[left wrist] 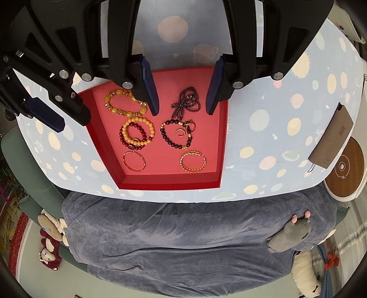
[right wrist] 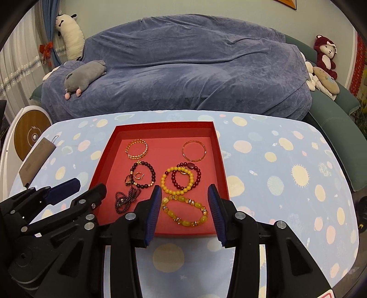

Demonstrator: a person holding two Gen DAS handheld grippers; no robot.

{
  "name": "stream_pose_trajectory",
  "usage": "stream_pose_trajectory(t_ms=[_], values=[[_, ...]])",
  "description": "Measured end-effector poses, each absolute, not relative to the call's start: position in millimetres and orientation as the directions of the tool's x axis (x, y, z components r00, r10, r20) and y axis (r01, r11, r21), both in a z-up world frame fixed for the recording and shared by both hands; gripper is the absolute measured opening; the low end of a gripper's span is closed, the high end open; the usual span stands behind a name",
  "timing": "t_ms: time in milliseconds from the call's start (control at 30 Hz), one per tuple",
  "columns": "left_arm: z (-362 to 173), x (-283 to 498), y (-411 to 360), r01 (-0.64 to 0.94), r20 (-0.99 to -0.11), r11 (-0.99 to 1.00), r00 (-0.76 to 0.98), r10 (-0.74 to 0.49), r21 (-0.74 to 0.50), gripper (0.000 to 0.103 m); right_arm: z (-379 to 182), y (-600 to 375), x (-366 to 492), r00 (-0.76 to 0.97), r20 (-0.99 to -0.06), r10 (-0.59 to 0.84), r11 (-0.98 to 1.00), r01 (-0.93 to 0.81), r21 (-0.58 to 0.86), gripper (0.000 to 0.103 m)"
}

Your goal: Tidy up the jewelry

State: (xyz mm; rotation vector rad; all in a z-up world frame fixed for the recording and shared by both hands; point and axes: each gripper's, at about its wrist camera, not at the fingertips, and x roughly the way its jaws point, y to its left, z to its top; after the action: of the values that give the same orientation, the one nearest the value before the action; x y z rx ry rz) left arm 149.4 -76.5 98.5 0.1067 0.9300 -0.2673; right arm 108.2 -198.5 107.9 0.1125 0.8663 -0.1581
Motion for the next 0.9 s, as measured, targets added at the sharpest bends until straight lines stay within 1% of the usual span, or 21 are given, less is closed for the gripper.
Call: stream_pose_trajectory(t_ms=[300, 533, 667, 700, 800, 900], values=[[92.4, 113.8, -70.2, 0.276, -0.818, 0.961, 0.549, -0.175, -0.021, 0.04, 101.2, -191.0, 70.4, 0.623, -0.775, -0.106, 0.979, 0.201, 0.028, 0.042], [78.2, 92.8, -62.1, 0.27, -0.837, 0.962, 0.518, -0.179, -0.039, 0.04, 85.9, -185.9, 47.9, 0.591, -0.8, -0.1, 0.976, 0.217, 0.038, 0.042], [71.5, 83.3, -58.3, 0.262, -0.844, 0.965, 0.511, -0.164, -0.029, 0.04, 77.5, -179.5, 37.7, 0.575, -0.812, -0.101, 0.975, 0.221, 0.035, 0.042], [70.1, 81.3, -57.4, 0.261, -0.845, 0.965, 0.509, -0.163, -0.029, 0.041, 76.4, -177.9, 35.0, 0.574, -0.812, -0.105, 0.975, 0.222, 0.031, 0.042], [66.4, 75.9, -53.6, 0.246, -0.848, 0.969, 0.508, -0.151, -0.025, 0.048, 73.7, -176.9, 29.5, 0.571, -0.813, -0.116, 0.974, 0.226, 0.02, 0.043], [64.3, 72.4, -50.2, 0.24, -0.848, 0.97, 0.51, -0.145, -0.022, 0.052, 71.2, -181.4, 24.3, 0.571, -0.813, -0.115, 0.969, 0.246, 0.035, 0.051]])
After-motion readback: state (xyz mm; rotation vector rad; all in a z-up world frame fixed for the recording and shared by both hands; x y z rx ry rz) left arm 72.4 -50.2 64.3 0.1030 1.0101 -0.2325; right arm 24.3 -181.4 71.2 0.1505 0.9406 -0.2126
